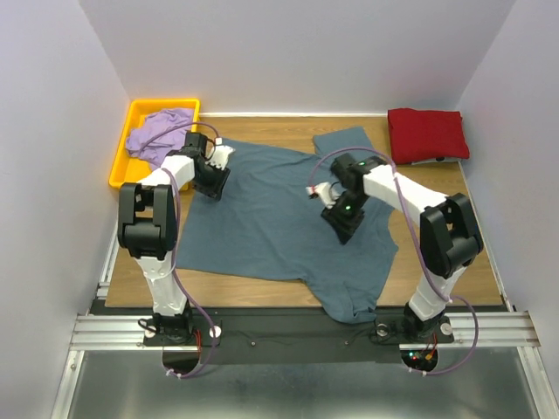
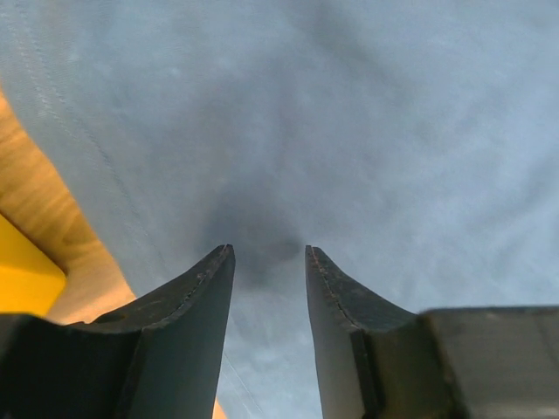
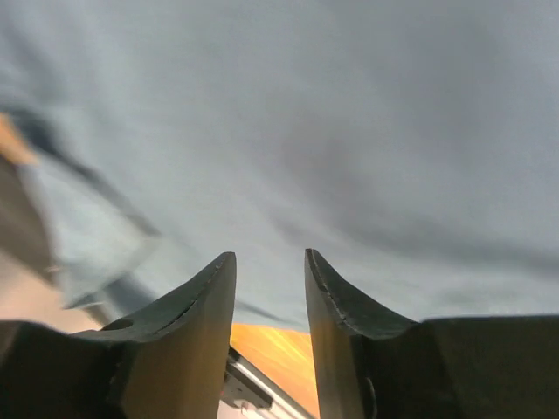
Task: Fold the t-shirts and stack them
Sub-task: Flatten the tshirt out
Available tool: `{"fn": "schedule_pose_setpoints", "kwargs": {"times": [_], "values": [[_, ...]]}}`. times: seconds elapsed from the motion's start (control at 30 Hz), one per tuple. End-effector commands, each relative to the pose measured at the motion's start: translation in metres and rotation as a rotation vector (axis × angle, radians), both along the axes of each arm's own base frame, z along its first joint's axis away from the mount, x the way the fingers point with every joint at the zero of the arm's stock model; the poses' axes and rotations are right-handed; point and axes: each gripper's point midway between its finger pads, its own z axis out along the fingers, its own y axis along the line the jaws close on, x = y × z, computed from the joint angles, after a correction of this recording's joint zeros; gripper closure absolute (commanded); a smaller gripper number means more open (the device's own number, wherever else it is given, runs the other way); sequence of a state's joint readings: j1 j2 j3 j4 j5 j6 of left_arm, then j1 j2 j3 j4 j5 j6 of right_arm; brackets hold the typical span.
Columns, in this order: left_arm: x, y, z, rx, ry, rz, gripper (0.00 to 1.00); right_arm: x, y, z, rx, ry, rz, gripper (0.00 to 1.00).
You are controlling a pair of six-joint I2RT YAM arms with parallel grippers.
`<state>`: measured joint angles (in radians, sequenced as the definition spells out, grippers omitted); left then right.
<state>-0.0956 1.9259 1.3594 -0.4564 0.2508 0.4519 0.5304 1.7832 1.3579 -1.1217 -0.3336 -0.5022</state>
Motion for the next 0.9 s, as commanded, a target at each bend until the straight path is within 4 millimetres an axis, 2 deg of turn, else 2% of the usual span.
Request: {"fn": "schedule_pose_setpoints", "kwargs": {"times": [0.0,0.03,0.07,0.2,0.33,0.37,0.43,0.57,0.67,0.73,0.77,0.8,0.87], "values": [[-0.016,-0.013,0.05,-0.059,-0.072,-0.07,0.49,0.007,-0.036,-0.019,-0.103,-0.014,-0.055,0.58],[-0.026,-0.012,0.043,-0.056,-0.048,-0.07,0.49,0.007,-0.037,-0.027,-0.114,-0.014,-0.053,0.59],[-0.03,-0.01,0.045,-0.05,-0.054,-0.072,0.49,0.006,-0.039,-0.032,-0.12,-0.002,-0.055,0.6],[-0.054,-0.002,0.029,-0.016,-0.028,-0.078,0.49,-0.014,-0.051,-0.058,-0.179,0.074,-0.043,0.61],[-0.085,0.003,0.007,0.003,0.029,-0.102,0.5,-0.03,-0.071,-0.071,-0.253,0.105,-0.01,0.62],[-0.1,0.006,-0.001,0.015,0.055,-0.107,0.5,-0.033,-0.075,-0.072,-0.266,0.111,-0.004,0.62],[-0.112,0.012,-0.009,0.045,0.069,-0.12,0.5,-0.039,-0.086,-0.075,-0.307,0.112,0.027,0.61],[-0.153,0.023,-0.028,0.089,0.136,-0.136,0.5,-0.057,-0.101,-0.078,-0.343,0.145,0.072,0.56],[-0.173,0.026,-0.032,0.093,0.161,-0.147,0.51,-0.052,-0.097,-0.069,-0.312,0.117,0.078,0.52],[-0.182,0.026,-0.033,0.093,0.188,-0.16,0.51,-0.035,-0.086,-0.055,-0.27,0.053,0.065,0.47],[-0.179,0.026,-0.028,0.092,0.17,-0.166,0.51,-0.028,-0.082,-0.049,-0.253,0.029,0.058,0.44],[-0.179,0.023,-0.023,0.077,0.164,-0.176,0.5,-0.006,-0.072,-0.032,-0.2,-0.036,0.018,0.39],[-0.154,0.015,0.005,0.046,0.069,-0.192,0.47,0.022,-0.062,-0.013,-0.126,-0.098,-0.042,0.34]]}}
